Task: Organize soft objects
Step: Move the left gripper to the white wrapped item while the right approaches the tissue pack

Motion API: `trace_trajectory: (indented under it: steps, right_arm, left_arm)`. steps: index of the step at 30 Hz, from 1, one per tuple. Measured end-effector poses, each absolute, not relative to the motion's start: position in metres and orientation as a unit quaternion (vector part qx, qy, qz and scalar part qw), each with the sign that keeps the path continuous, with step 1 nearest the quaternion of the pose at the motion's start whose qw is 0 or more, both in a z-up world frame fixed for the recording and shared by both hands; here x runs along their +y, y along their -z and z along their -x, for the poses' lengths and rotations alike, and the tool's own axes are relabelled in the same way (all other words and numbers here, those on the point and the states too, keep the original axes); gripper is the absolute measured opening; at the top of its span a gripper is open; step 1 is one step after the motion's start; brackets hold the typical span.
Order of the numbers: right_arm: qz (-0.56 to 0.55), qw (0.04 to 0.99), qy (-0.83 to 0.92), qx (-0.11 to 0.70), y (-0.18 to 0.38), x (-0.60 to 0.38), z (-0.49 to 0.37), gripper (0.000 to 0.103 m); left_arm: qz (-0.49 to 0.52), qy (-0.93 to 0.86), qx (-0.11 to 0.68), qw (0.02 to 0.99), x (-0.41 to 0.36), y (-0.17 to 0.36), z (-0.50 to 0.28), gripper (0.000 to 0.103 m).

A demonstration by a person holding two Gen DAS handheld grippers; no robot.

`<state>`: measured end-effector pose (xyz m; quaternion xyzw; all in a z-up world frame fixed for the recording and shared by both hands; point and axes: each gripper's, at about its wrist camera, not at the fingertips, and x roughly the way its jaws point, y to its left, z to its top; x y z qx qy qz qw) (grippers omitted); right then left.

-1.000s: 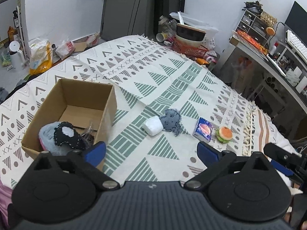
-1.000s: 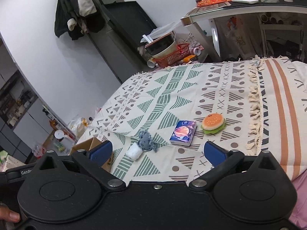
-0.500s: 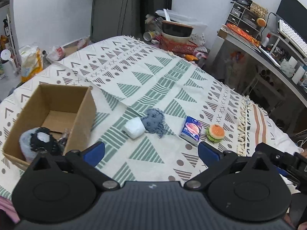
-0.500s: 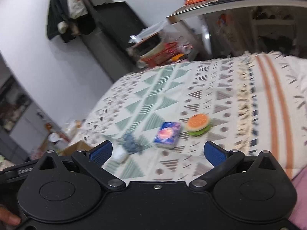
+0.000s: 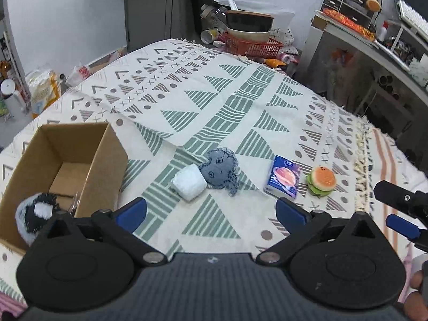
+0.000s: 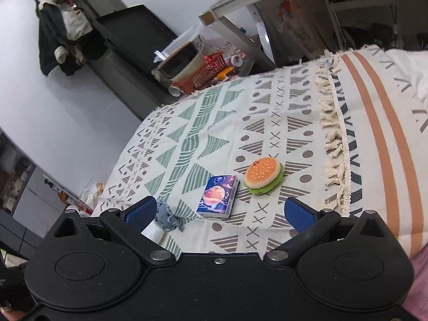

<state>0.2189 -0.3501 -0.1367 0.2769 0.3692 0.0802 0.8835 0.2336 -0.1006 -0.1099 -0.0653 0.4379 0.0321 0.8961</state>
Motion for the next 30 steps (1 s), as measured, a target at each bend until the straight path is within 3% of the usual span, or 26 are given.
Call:
trace_trajectory:
  steps: [12, 18, 20, 28, 30]
  right_arm:
    - [-0.313, 0.862, -0.003, 0.398, 0.175, -0.359, -0.252, 0.101]
    - [-0.305, 0.86, -0.002, 0.41, 0.195, -0.346, -0.276, 0.096]
    - [-0.293, 0.862, 0.002, 0.415, 0.2, -0.34, -0.282, 0.096]
    - [-0.275, 0.862, 0.007, 0.425, 0.222, -0.332, -0.31, 0.096]
    - [-0.264, 0.866, 0.009, 0.425, 0.226, -0.331, -0.317, 0.096]
  left_arm:
    - [0.054, -0.053, 0.447, 0.891, -0.095, 0.155, -0.272, 0.097]
    - [0.046, -0.06, 0.46, 0.885, -0.091, 0.178, -0.288, 0.086]
    - [0.044, -0.065, 0.47, 0.879, -0.088, 0.186, -0.294, 0.076]
    - [0.054, -0.052, 0.47, 0.879, -0.083, 0.202, -0.309, 0.073]
    - [0.061, -0.049, 0.473, 0.878, -0.082, 0.206, -0.312, 0.068]
